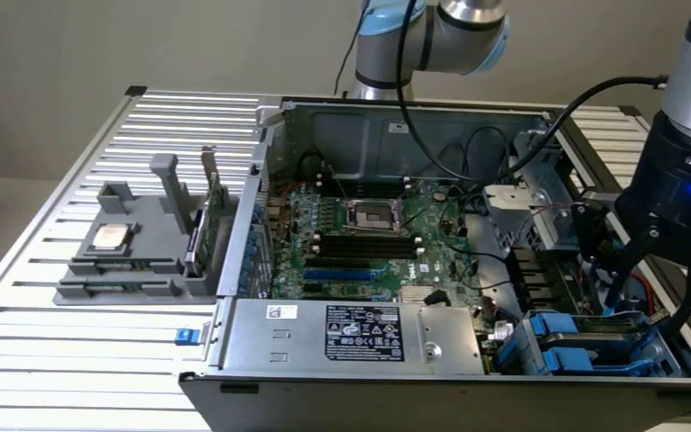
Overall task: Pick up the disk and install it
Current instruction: 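Insert the disk into the insertion slot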
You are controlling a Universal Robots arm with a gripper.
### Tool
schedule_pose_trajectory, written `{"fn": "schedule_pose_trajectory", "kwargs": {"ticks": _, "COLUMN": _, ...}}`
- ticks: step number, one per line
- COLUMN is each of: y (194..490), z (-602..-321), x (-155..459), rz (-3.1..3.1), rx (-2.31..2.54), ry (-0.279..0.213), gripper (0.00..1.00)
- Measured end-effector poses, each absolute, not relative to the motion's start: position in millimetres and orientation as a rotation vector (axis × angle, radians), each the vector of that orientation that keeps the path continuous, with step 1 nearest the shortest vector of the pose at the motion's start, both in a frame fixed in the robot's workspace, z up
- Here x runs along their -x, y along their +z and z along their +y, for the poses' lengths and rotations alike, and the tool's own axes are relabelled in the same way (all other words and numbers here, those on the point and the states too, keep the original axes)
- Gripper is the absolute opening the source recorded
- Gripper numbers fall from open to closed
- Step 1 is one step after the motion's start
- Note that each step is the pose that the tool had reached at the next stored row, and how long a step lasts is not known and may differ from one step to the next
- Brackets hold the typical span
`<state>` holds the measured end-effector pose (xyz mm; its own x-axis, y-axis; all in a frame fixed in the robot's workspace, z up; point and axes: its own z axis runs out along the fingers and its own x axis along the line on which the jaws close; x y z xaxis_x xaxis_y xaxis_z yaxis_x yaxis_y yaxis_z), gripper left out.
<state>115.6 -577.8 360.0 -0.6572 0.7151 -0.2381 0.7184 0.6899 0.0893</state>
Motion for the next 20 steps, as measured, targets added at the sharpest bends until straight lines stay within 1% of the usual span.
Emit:
{"fn": "schedule_pose_trajectory", "kwargs": {"ticks": 13, "y": 351, "z": -582, "x": -122, "rz": 2.620, "rx": -1.219, "ry": -0.013, "gripper": 0.49}}
{"fn": "schedule_pose_trajectory", "kwargs": {"ticks": 20, "y": 348, "z": -582, "x": -126, "rz": 2.604, "rx": -1.278, "ry": 0.014, "gripper": 0.49}}
